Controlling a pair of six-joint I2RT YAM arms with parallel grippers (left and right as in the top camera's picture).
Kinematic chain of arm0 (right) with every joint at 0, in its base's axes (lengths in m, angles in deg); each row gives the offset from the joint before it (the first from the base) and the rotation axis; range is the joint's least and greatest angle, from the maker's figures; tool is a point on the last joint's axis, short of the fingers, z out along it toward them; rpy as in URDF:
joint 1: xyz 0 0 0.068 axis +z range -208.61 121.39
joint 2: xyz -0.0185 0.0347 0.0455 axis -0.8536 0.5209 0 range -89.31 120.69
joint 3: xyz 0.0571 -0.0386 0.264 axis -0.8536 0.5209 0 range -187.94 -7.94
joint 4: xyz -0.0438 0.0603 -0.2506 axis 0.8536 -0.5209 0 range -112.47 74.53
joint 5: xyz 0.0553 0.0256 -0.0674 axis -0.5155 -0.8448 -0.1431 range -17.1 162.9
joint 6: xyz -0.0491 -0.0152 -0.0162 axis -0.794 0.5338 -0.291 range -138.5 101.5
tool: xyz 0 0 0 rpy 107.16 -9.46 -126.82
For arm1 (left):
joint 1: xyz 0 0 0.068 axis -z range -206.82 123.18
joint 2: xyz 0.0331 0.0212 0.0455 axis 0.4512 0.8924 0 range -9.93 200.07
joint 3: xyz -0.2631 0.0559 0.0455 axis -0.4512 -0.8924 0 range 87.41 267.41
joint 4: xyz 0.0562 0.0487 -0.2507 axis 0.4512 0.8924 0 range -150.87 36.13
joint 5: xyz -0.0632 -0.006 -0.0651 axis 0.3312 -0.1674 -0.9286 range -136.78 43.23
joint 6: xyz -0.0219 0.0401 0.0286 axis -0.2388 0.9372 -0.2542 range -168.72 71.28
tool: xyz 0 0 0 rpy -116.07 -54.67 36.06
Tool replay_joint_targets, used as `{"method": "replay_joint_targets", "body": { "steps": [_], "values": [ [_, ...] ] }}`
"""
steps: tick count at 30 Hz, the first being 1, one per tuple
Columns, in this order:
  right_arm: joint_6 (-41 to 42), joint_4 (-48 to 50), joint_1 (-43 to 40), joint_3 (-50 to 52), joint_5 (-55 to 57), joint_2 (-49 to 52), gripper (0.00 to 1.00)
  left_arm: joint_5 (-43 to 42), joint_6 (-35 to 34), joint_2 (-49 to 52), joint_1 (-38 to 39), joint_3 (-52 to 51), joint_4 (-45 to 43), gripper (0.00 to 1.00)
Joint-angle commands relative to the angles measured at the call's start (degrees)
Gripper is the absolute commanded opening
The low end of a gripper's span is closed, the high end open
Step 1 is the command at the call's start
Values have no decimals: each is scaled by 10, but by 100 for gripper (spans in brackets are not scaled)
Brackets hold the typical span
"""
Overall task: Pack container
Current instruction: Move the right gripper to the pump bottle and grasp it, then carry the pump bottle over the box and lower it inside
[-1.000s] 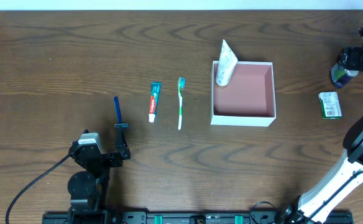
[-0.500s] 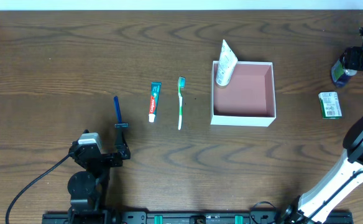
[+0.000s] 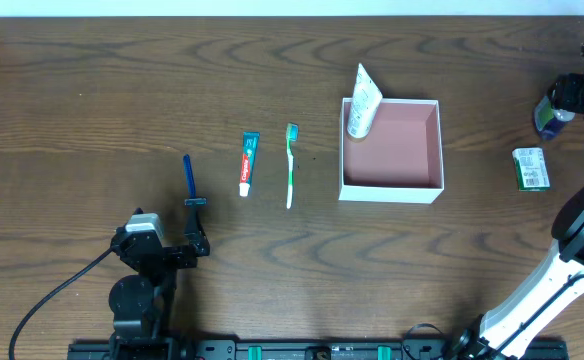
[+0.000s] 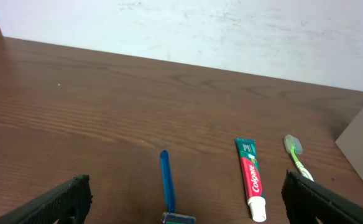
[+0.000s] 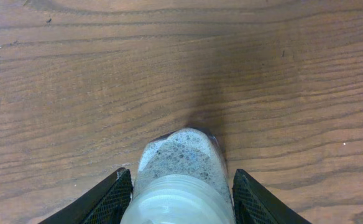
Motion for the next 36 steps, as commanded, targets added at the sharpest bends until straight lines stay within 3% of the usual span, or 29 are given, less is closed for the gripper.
{"method": "replay_joint_targets", "body": {
  "steps": [1,18,26,36],
  "values": [
    [13,2,4,-13,-7,-57,34,-8,8,-3,-2,-10,16,98],
    [114,-57,105,-13,-131,-259,32,-8,8,-3,-2,-10,16,98],
    [144,-120,209,-13,-121,-258,34,-8,8,-3,-2,-10,16,98],
    [200,-125,318,-6,-38,-236,37,-8,8,-3,-2,-10,16,98]
  ]
}}
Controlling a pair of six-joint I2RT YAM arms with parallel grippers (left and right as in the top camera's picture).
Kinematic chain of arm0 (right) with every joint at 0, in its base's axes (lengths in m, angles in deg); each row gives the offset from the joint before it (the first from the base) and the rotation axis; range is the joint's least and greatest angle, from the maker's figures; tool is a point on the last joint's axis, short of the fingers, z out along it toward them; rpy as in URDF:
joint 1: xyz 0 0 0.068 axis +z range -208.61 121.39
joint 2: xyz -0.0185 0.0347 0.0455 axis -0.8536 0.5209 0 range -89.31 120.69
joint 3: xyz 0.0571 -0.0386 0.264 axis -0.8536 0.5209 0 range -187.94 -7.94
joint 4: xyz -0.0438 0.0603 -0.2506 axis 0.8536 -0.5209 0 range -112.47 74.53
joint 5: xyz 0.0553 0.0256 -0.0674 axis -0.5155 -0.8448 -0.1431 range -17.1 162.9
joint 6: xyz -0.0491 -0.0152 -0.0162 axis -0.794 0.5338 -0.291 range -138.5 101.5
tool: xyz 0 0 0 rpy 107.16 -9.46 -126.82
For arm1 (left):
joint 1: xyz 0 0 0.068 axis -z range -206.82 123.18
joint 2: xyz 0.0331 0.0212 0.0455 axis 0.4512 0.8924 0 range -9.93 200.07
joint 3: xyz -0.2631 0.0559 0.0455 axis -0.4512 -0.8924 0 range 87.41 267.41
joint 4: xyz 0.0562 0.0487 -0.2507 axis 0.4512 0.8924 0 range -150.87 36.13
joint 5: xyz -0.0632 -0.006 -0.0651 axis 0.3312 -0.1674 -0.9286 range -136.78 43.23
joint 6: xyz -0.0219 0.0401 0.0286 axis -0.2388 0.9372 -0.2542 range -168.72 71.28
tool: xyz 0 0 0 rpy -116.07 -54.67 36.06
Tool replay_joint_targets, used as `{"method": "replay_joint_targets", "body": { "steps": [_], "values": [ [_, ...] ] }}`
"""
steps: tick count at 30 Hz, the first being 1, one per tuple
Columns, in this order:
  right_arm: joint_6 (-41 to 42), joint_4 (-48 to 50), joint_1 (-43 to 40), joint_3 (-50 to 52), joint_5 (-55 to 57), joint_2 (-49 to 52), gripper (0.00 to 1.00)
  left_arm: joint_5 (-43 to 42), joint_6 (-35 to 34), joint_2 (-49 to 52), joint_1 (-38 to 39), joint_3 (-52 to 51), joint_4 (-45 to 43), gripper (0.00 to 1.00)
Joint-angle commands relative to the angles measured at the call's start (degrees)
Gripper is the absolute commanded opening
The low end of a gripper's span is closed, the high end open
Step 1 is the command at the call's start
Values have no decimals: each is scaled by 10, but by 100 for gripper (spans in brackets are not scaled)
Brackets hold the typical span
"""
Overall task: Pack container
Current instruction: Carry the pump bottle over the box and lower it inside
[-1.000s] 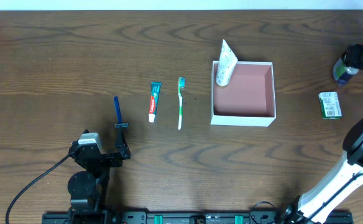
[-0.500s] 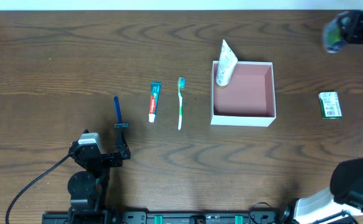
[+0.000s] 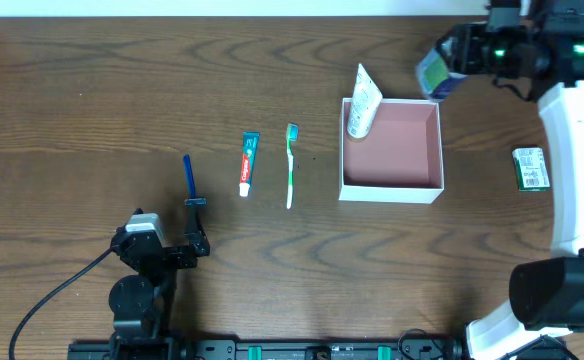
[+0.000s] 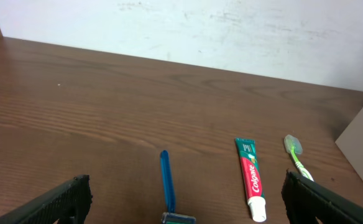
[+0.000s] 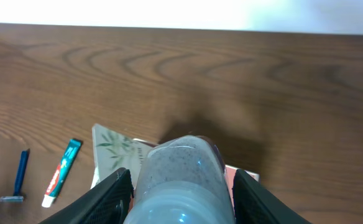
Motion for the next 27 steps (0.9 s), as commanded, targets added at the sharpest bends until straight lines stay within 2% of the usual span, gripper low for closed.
{"method": "replay_joint_targets", "body": {
  "steps": [1,11,27],
  "values": [
    [36,4,33,-5,35,12,38,-8,8,-3,-2,-10,16,98],
    [54,-8,75,-4,70,73,38,-8,8,-3,-2,-10,16,98],
    [63,-27,79,-3,78,127,39,-8,8,-3,-2,-10,16,98]
  ]
}}
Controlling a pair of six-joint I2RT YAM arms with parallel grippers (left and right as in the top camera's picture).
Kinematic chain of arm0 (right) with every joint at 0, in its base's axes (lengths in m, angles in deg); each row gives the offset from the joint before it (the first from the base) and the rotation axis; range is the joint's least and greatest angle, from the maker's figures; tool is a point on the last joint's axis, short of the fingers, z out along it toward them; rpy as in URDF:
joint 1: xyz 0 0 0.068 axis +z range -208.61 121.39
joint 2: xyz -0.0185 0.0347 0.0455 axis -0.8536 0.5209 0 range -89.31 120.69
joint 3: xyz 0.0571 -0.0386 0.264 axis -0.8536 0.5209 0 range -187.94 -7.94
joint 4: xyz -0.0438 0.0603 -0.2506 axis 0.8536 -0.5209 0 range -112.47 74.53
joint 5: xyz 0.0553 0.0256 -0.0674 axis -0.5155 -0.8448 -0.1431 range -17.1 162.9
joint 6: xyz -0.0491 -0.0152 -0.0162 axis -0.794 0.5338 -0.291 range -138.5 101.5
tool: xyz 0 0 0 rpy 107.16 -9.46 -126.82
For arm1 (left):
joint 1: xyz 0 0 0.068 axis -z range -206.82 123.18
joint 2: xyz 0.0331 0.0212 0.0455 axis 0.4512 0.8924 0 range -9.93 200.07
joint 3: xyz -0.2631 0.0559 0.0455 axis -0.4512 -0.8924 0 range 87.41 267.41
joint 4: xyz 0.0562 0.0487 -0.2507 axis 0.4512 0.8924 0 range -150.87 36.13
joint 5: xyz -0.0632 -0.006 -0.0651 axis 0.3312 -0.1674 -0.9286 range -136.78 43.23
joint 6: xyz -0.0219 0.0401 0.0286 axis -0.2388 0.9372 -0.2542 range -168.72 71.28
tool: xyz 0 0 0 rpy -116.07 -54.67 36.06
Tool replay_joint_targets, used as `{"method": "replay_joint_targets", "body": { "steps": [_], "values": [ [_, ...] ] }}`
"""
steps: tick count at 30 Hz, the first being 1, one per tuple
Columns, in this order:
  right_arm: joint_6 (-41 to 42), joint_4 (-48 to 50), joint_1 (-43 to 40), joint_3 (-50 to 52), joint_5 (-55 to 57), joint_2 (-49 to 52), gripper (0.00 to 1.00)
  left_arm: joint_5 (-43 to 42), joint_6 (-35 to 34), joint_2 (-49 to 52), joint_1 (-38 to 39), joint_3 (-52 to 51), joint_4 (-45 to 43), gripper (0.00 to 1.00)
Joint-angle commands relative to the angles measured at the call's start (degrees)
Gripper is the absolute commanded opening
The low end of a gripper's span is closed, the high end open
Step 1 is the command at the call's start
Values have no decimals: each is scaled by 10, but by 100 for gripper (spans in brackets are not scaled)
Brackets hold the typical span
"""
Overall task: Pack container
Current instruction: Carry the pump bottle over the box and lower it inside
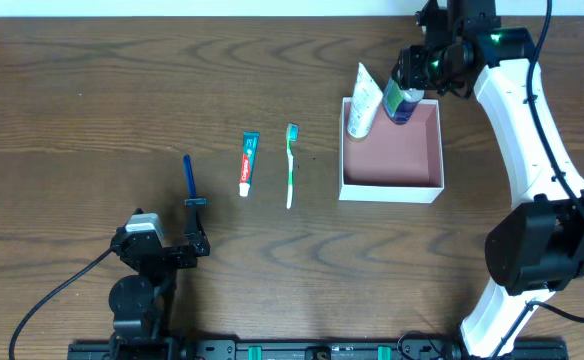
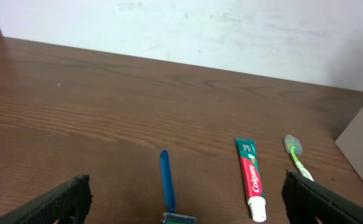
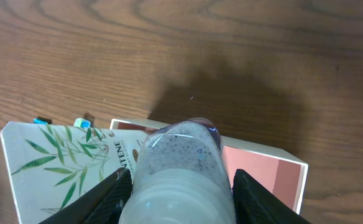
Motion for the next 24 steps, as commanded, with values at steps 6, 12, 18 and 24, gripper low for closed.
{"method": "replay_joint_targets", "body": {
  "steps": [6,12,18,24],
  "values": [
    [11,-7,7,-3,-2,17,38,-8,8,-3,-2,-10,16,98],
    [11,-34,7,-4,-5,-4,38,-8,8,-3,-2,-10,16,98],
    [10,-67,7,-3,-5,-18,38,-8,8,-3,-2,-10,16,98],
    [6,-69,7,-2,2,-17,38,-8,8,-3,-2,-10,16,98]
  ]
}}
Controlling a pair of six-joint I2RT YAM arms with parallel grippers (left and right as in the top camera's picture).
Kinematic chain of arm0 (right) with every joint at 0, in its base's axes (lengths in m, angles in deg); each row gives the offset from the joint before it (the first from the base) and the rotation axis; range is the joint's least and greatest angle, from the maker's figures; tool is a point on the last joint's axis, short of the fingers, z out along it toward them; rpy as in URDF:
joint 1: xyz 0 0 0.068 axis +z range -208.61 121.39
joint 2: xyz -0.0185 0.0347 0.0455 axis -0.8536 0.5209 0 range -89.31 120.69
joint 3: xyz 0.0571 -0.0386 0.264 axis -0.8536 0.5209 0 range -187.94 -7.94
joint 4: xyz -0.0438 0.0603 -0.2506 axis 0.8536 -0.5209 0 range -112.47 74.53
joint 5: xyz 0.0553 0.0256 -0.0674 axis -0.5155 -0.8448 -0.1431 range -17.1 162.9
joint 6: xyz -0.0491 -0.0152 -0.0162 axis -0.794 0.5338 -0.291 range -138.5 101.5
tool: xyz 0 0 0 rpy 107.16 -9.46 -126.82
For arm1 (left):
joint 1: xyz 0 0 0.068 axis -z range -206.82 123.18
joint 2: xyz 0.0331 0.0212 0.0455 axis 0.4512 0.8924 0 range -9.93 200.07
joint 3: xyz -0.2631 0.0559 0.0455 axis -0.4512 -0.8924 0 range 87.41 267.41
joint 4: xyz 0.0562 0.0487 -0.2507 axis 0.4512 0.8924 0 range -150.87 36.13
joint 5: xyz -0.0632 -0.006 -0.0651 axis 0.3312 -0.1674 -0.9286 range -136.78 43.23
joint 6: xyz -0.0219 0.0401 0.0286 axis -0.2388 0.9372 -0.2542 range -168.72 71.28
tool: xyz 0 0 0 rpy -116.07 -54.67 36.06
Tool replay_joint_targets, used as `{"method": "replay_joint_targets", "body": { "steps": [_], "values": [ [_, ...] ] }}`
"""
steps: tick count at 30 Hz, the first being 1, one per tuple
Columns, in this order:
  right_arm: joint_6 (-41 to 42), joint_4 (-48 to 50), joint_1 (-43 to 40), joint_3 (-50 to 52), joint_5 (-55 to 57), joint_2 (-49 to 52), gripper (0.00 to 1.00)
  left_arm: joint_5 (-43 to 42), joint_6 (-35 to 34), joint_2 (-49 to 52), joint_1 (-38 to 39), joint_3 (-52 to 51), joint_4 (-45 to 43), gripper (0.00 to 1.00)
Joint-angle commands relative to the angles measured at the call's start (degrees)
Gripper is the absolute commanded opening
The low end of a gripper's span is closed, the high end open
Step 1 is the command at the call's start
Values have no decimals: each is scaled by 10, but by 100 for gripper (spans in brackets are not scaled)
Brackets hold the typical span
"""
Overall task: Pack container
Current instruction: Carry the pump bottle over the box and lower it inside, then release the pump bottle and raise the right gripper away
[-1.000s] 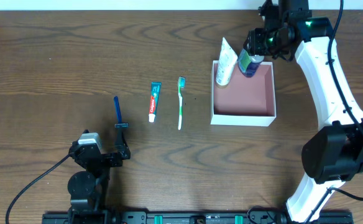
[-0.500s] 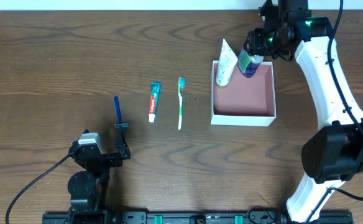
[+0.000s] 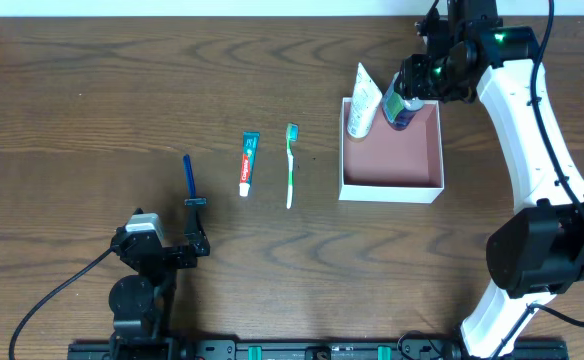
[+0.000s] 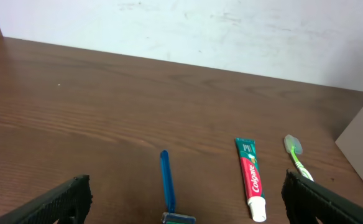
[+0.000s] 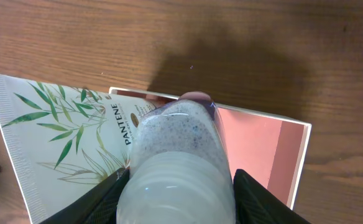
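The white box with a pink inside (image 3: 428, 150) sits right of centre. A white Pantene tube (image 3: 363, 100) leans in its far left corner, also seen as the tube (image 5: 57, 137). My right gripper (image 3: 404, 103) is shut on a clear speckled bottle (image 5: 178, 162), held over the box's far left part beside the tube. The toothpaste (image 3: 249, 162), green toothbrush (image 3: 291, 165) and blue razor (image 3: 189, 180) lie on the table left of the box. My left gripper (image 4: 181, 214) rests open near the front left, the razor (image 4: 166, 183) ahead of it.
The table is dark wood (image 3: 92, 90). A white wall (image 4: 200, 31) backs its far edge. The box's corner (image 4: 362, 140) shows at the right edge of the left wrist view.
My right gripper with the bottle has shifted slightly further over the box's inside, closer to the tube. The left arm and the table items have not moved.
My right gripper was shut on the bottle at the table's far right, near a small green packet. Then it carried the bottle above the box's far edge. Then it was at the box's far left corner, and now over its inside.
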Motion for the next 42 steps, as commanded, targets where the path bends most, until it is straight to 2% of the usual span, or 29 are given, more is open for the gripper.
{"method": "replay_joint_targets", "body": {
  "steps": [1,26,36,42],
  "values": [
    [4,-2,7,2,1,-8,38,-8,8,-3,-2,-10,16,98],
    [-5,-23,-1,-11,1,-32,35,-8,8,-3,-2,-10,16,98],
    [-5,-23,19,4,16,-27,35,-8,8,-3,-2,-10,16,98],
    [-4,11,19,39,15,-27,35,-8,8,-3,-2,-10,16,98]
  ]
}}
